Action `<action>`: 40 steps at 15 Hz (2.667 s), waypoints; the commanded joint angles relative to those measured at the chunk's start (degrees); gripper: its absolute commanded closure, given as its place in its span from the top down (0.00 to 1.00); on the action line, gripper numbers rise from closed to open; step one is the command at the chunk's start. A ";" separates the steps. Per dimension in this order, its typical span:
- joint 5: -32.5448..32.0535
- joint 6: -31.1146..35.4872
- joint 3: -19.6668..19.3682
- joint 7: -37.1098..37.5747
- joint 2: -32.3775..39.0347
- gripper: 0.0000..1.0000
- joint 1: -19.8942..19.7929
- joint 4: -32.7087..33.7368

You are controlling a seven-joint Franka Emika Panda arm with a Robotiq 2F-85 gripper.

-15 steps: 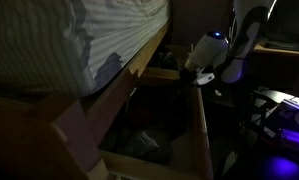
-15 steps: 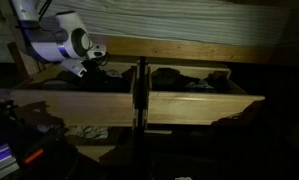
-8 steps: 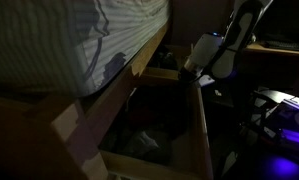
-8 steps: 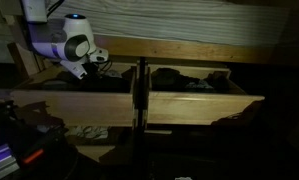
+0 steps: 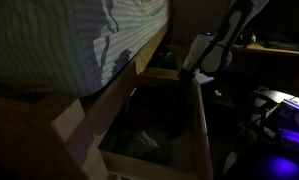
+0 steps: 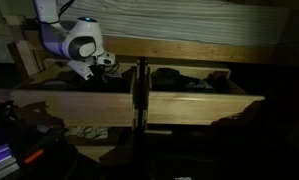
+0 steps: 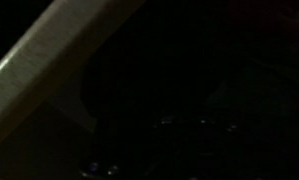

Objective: Pick the garment on top of the orange garment in the top left drawer and put it in the top right drawer

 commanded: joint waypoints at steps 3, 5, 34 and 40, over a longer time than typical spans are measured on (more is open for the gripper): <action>6.06 -23.26 -7.30 -1.95 -12.83 0.01 4.94 0.22; 4.86 -32.06 -12.57 1.08 -18.74 0.01 8.83 1.47; 30.92 -11.82 -48.66 -35.49 -48.36 0.01 12.62 10.31; 59.91 -17.73 -51.27 -53.61 -33.92 0.01 22.23 25.54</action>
